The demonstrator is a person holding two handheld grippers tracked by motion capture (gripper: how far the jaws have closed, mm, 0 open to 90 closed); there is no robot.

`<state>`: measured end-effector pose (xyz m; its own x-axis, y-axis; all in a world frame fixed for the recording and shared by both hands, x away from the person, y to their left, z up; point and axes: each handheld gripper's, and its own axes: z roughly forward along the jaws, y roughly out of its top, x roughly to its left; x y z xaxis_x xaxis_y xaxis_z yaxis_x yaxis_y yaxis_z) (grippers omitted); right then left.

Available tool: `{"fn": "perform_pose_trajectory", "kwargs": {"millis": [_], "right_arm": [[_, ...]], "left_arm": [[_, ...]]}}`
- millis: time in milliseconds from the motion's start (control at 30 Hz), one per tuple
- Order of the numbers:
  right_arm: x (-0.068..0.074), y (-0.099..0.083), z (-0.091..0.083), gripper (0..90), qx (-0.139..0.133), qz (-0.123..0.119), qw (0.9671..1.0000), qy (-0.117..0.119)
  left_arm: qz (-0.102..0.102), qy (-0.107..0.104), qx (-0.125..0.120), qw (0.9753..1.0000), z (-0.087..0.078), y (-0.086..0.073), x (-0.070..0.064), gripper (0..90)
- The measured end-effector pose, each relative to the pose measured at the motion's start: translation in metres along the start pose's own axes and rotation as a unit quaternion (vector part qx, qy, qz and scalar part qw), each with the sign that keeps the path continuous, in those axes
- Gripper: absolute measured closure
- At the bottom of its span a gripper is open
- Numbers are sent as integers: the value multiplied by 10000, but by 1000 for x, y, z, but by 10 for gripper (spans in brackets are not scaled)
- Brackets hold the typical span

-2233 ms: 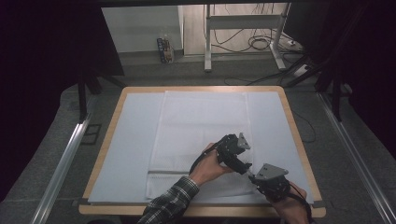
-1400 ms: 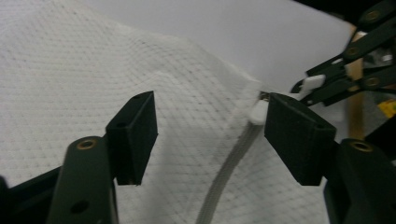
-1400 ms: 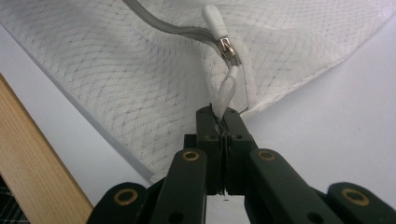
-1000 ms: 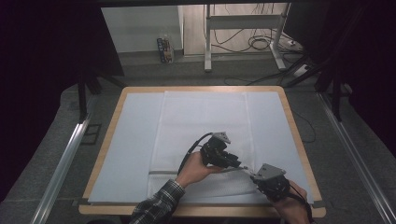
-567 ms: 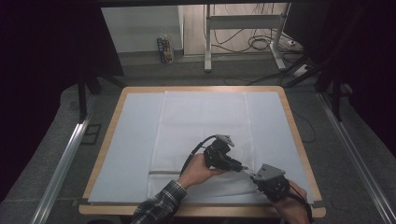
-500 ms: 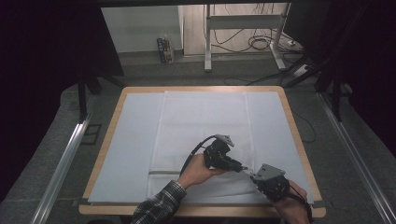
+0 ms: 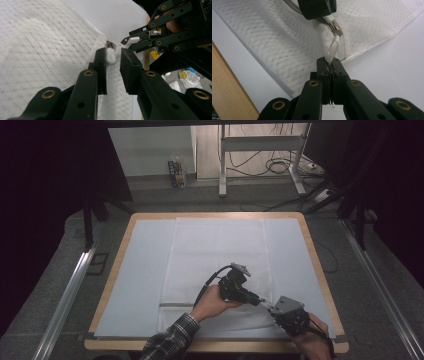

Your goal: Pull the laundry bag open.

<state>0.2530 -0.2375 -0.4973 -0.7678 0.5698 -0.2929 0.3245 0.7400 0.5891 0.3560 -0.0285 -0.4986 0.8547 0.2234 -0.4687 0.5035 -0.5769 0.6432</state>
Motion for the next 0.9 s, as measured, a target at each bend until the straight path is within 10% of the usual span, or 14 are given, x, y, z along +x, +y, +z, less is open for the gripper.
{"fn": "perform_pose_trajectory", "kwargs": {"millis": [900], "right_arm": [[0,0,0,865,24,-25,10000,-11]], "left_arm": [[-279,9,124,9995,6,2,1,806]]}}
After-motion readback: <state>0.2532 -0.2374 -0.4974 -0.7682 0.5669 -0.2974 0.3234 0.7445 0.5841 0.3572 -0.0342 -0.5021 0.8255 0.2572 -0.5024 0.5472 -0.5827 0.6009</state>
